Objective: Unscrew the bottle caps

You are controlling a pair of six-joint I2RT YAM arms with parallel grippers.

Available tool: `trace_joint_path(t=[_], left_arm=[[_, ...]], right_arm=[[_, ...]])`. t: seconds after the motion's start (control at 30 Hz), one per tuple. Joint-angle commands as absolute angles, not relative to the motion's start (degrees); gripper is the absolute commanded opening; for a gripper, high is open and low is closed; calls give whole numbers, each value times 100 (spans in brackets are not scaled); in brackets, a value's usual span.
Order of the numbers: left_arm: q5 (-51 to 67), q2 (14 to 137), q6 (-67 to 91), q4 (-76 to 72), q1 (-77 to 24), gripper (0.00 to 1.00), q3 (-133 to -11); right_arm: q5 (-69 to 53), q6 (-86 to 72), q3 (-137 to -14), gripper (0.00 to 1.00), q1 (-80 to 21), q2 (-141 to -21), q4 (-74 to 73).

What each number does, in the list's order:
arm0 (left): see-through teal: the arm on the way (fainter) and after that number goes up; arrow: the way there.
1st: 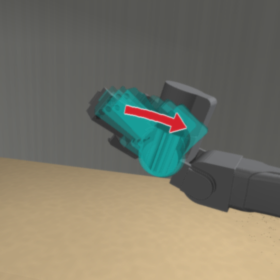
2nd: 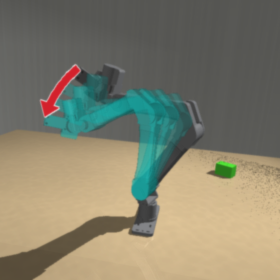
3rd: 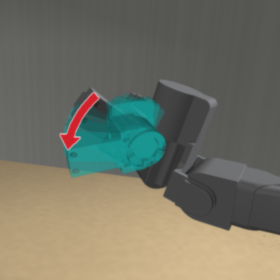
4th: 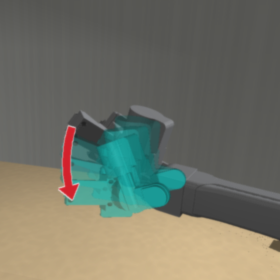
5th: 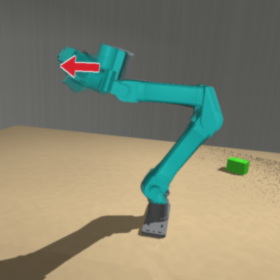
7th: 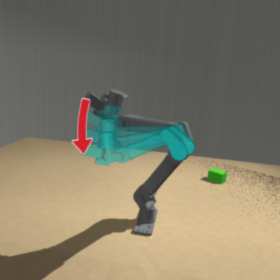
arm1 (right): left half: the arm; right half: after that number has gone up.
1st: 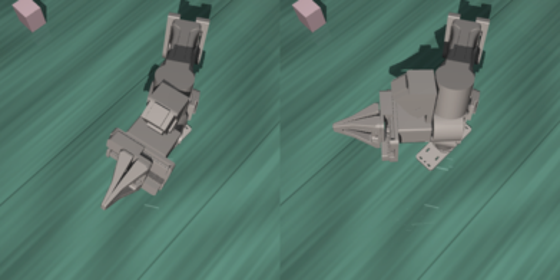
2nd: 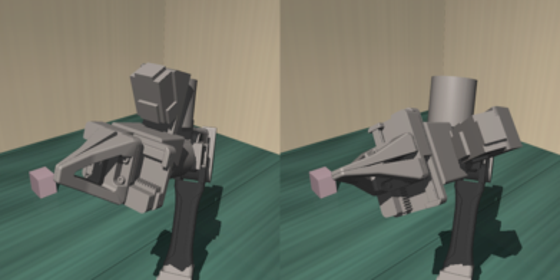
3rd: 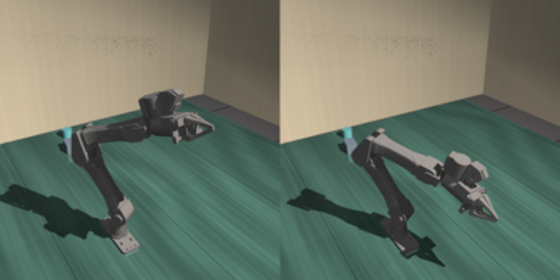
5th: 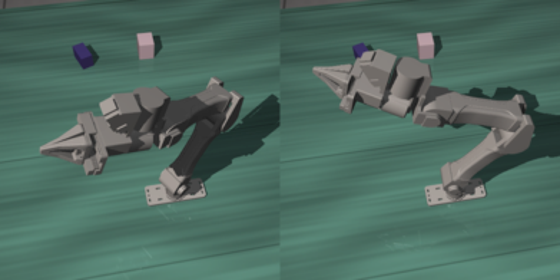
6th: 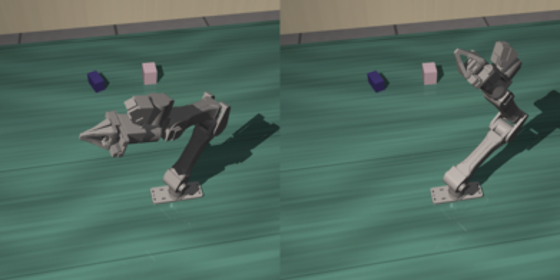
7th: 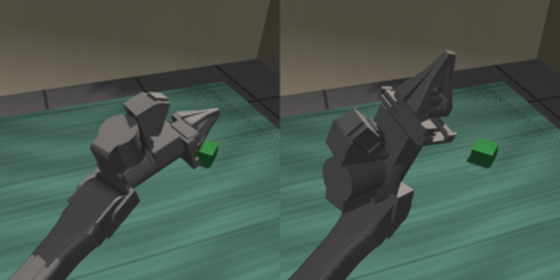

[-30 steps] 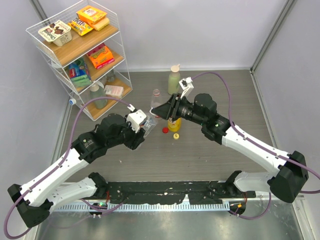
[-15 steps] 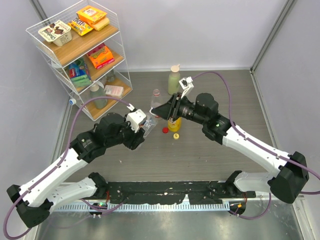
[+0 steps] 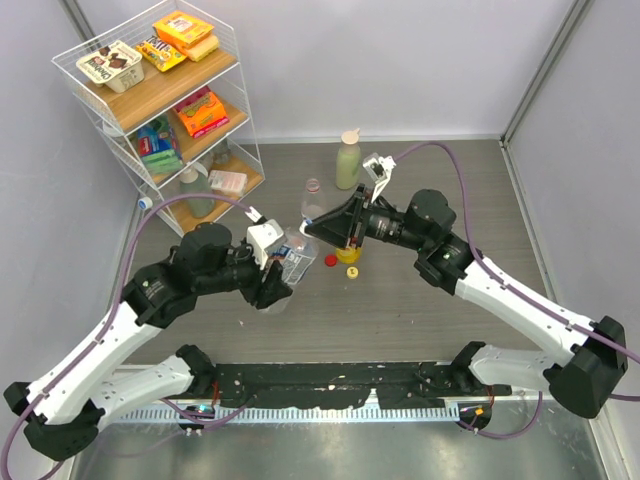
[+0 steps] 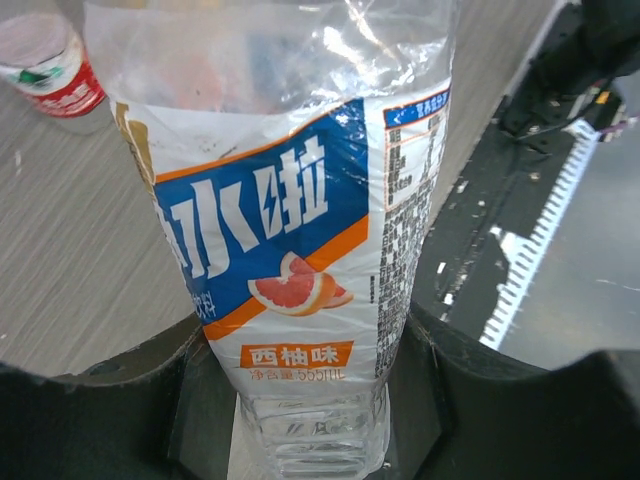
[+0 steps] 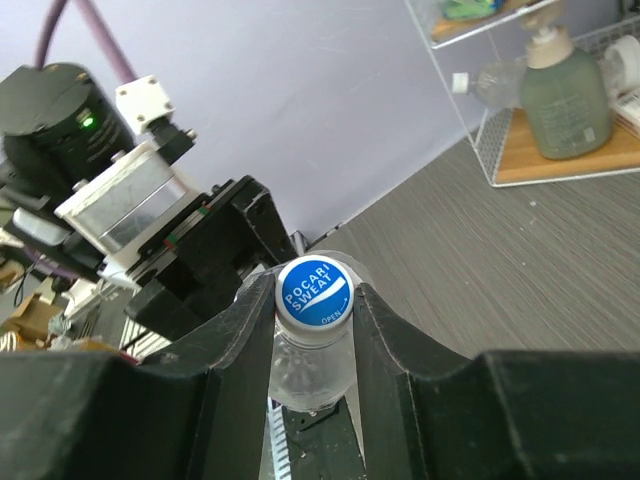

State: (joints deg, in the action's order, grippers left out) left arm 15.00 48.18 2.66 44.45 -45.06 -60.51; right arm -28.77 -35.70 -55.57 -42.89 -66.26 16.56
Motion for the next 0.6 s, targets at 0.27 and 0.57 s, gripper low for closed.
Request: trace_joint_path(t=[0.27, 0.57], left_arm=[[4578, 4816, 492, 3604, -4605, 17, -6829], [5563, 4948, 545, 3498, -4597, 15, -6882]], right_arm=[[-4499, -3164, -5282, 2, -4368, -6241, 2662], [-5220, -3146, -4966, 2, -4368, -5950, 3356]])
